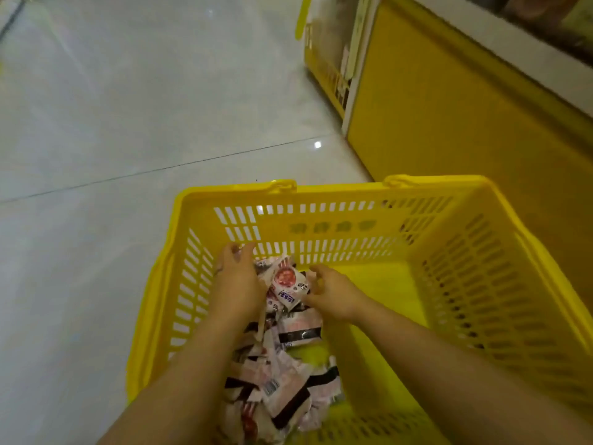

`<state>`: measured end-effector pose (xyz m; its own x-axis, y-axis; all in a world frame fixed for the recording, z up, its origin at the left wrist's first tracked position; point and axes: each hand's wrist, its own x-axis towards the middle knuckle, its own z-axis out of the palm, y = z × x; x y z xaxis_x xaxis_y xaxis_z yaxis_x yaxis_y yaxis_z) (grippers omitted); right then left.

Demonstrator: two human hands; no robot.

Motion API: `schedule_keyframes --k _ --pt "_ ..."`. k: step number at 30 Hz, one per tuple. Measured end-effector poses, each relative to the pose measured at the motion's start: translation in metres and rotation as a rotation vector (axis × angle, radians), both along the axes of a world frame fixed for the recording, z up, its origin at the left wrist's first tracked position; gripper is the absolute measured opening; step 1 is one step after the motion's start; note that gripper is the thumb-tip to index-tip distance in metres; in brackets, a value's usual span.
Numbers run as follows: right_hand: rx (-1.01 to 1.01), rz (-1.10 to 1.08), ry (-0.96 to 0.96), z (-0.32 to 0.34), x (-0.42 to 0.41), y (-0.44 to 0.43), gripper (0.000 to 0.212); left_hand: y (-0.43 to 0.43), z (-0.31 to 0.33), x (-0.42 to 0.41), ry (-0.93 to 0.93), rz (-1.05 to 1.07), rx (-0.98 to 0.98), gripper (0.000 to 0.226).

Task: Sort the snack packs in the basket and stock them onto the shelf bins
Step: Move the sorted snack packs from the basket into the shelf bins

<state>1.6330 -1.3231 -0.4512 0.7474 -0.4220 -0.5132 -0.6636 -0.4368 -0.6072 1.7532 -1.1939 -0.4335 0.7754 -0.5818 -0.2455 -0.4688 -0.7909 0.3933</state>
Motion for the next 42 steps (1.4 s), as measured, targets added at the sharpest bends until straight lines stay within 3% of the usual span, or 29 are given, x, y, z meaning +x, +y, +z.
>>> schedule_keyframes --k 5,10,17,21,24,27,29,32,35,37,42 --pt "0.149 -0.158 -0.100 -0.021 0.017 0.012 0.074 -0.003 -0.006 0.002 -0.069 0.061 0.060 0.063" --pt "0.139 -0.185 -0.099 -0.024 0.020 0.026 0.072 -0.002 -0.008 0.003 -0.041 -0.146 0.304 0.071" --pt "0.276 -0.328 -0.114 -0.006 -0.005 -0.002 0.032 -0.001 -0.004 0.000 0.136 -0.048 0.066 0.057" --pt "0.384 -0.430 -0.004 0.005 -0.045 -0.055 0.015 -0.010 0.012 0.006 0.185 -0.076 -0.122 0.052" --pt "0.413 -0.469 0.137 0.005 -0.071 -0.086 0.017 -0.018 0.021 0.003 0.453 -0.002 -0.272 0.044" --pt "0.391 -0.303 0.270 0.006 -0.082 -0.092 0.019 -0.021 0.019 -0.009 0.825 0.083 -0.368 0.031" --pt "0.451 -0.319 0.194 0.006 -0.082 -0.090 0.023 -0.022 0.013 -0.017 0.982 0.094 -0.392 0.030" --pt "0.679 -0.516 -0.021 0.008 -0.076 -0.091 0.014 -0.025 0.004 -0.022 1.066 0.141 -0.434 0.030" --pt "0.766 -0.586 -0.158 0.017 -0.065 -0.087 0.015 -0.031 0.003 -0.024 1.052 0.175 -0.454 0.031" --pt "0.771 -0.586 -0.178 0.025 -0.054 -0.076 0.017 -0.036 0.006 -0.028 0.943 0.132 -0.441 0.029" --pt "0.838 -0.673 -0.233 0.036 -0.033 -0.044 0.040 -0.042 0.006 -0.034 0.676 0.041 -0.411 0.065"
